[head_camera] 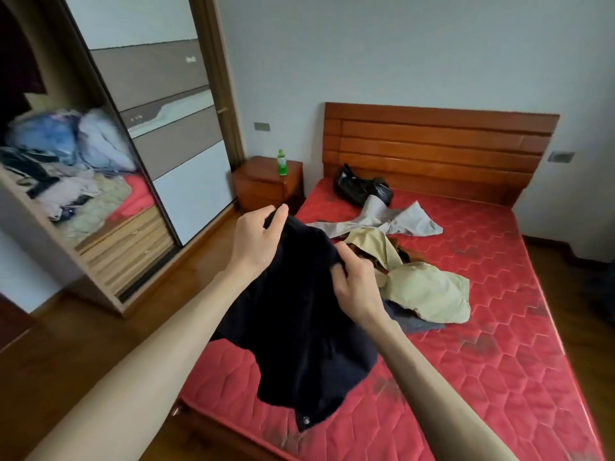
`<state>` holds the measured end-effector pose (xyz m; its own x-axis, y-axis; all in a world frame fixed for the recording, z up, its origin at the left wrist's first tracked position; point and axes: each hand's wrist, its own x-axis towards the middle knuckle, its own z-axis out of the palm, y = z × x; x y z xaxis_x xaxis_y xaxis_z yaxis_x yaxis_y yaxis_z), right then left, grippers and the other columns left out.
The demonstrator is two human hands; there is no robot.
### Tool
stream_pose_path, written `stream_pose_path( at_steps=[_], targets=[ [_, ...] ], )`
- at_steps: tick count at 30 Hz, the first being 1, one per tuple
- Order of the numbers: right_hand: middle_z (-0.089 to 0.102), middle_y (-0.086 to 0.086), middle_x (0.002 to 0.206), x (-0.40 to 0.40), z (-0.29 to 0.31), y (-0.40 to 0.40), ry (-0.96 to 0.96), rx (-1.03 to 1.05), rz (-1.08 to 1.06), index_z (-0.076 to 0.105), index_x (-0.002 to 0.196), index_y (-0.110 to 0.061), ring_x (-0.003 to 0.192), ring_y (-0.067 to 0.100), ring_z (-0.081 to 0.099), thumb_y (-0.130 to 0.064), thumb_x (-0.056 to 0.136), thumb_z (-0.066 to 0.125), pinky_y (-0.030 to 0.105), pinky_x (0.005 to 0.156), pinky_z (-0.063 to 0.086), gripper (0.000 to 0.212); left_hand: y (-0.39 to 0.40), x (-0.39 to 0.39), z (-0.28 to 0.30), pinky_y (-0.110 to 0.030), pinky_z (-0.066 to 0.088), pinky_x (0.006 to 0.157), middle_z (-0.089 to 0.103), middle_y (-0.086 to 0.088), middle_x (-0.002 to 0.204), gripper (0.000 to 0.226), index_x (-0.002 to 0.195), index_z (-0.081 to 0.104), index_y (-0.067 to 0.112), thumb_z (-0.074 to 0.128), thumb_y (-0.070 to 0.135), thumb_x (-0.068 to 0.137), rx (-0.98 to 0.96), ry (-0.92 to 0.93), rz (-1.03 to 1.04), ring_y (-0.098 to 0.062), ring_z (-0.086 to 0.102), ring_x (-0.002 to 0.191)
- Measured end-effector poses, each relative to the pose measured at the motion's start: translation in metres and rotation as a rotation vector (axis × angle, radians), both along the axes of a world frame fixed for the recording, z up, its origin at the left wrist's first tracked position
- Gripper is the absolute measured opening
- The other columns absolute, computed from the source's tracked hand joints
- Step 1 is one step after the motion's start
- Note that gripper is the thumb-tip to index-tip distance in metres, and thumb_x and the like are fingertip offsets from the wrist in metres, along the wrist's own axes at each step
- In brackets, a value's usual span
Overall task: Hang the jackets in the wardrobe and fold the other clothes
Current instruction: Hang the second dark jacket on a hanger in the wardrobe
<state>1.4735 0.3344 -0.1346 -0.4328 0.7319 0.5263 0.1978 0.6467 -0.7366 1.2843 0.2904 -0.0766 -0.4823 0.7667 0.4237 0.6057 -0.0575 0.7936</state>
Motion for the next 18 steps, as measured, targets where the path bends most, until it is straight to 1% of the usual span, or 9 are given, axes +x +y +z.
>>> stream_pose_path(
  at_steps=[1, 2, 4, 7, 9, 12, 14, 16, 18],
  targets=[
    [0.047, -0.010, 0.066, -0.013, 0.012, -0.001, 0.044, -0.029, 0.018, 0.048, 0.083, -0.015, 0.061, 0.005, 0.040, 0.001, 0.096, 0.047, 0.034, 0.060, 0.035, 0.020, -0.006, -0.016, -0.004, -0.055, 0.047, 0.080, 0.067, -0.028, 0.090, 0.058, 0.091, 0.062, -0.012, 0.053, 0.043, 0.107, -0.036, 0.008, 0.037, -0.038, 0.064, 0.087],
    [0.049, -0.010, 0.067, -0.027, 0.023, -0.002, 0.077, -0.050, 0.043, 0.050, 0.084, -0.011, 0.064, 0.003, 0.041, 0.001, 0.099, 0.048, 0.034, 0.060, 0.037, 0.020, -0.014, -0.030, -0.009, -0.056, 0.049, 0.080, 0.070, -0.023, 0.088, 0.059, 0.091, 0.065, -0.007, 0.049, 0.048, 0.106, -0.062, 0.025, 0.059, -0.036, 0.065, 0.086],
    [0.053, 0.003, 0.071, -0.056, 0.043, -0.005, 0.114, -0.065, 0.104, 0.051, 0.085, -0.003, 0.069, 0.004, 0.044, -0.003, 0.104, 0.047, 0.040, 0.063, 0.039, 0.019, -0.033, -0.054, -0.020, -0.052, 0.048, 0.072, 0.064, -0.005, 0.072, 0.057, 0.080, 0.063, 0.008, 0.042, 0.054, 0.106, -0.107, 0.082, 0.073, -0.024, 0.060, 0.071],
    [0.053, 0.002, 0.075, -0.103, 0.070, -0.012, 0.169, -0.084, 0.163, 0.051, 0.084, 0.001, 0.073, 0.006, 0.045, -0.008, 0.107, 0.045, 0.038, 0.065, 0.039, 0.025, -0.062, -0.082, -0.031, -0.052, 0.048, 0.075, 0.061, -0.001, 0.074, 0.052, 0.082, 0.058, 0.016, 0.035, 0.056, 0.107, -0.156, 0.160, 0.066, -0.021, 0.059, 0.075],
    [0.052, 0.002, 0.077, -0.133, 0.087, -0.020, 0.199, -0.114, 0.190, 0.052, 0.085, 0.005, 0.074, 0.008, 0.045, -0.011, 0.108, 0.044, 0.034, 0.066, 0.039, 0.029, -0.082, -0.099, -0.031, -0.050, 0.048, 0.076, 0.060, 0.002, 0.077, 0.051, 0.085, 0.053, 0.019, 0.032, 0.059, 0.107, -0.168, 0.144, 0.072, -0.019, 0.059, 0.076],
    [0.055, 0.006, 0.079, -0.175, 0.104, -0.037, 0.253, -0.151, 0.233, 0.054, 0.088, 0.008, 0.076, 0.010, 0.047, -0.014, 0.107, 0.044, 0.031, 0.067, 0.040, 0.032, -0.111, -0.125, -0.020, -0.045, 0.043, 0.074, 0.055, 0.013, 0.076, 0.045, 0.085, 0.049, 0.023, 0.030, 0.059, 0.107, -0.119, 0.065, 0.071, -0.013, 0.053, 0.074],
    [0.054, 0.005, 0.077, -0.202, 0.110, -0.050, 0.284, -0.179, 0.239, 0.055, 0.087, 0.009, 0.073, 0.005, 0.046, -0.010, 0.107, 0.043, 0.024, 0.065, 0.040, 0.031, -0.133, -0.141, -0.007, -0.041, 0.039, 0.073, 0.049, 0.016, 0.075, 0.044, 0.086, 0.049, 0.025, 0.029, 0.059, 0.105, -0.040, 0.044, 0.063, -0.009, 0.049, 0.073],
    [0.052, 0.003, 0.075, -0.229, 0.111, -0.063, 0.289, -0.205, 0.233, 0.055, 0.085, 0.009, 0.068, 0.003, 0.043, -0.005, 0.106, 0.042, 0.020, 0.061, 0.037, 0.028, -0.156, -0.154, 0.005, -0.034, 0.041, 0.074, 0.053, 0.013, 0.081, 0.048, 0.096, 0.053, 0.017, 0.031, 0.060, 0.103, 0.018, 0.042, 0.033, -0.009, 0.053, 0.077],
    [0.055, 0.004, 0.076, -0.255, 0.110, -0.075, 0.268, -0.223, 0.238, 0.057, 0.088, 0.008, 0.070, 0.006, 0.045, -0.006, 0.105, 0.041, 0.022, 0.062, 0.039, 0.027, -0.179, -0.166, 0.011, -0.029, 0.044, 0.077, 0.060, 0.013, 0.092, 0.045, 0.108, 0.055, 0.019, 0.036, 0.059, 0.102, 0.013, 0.065, -0.012, -0.009, 0.060, 0.087]
  ],
)
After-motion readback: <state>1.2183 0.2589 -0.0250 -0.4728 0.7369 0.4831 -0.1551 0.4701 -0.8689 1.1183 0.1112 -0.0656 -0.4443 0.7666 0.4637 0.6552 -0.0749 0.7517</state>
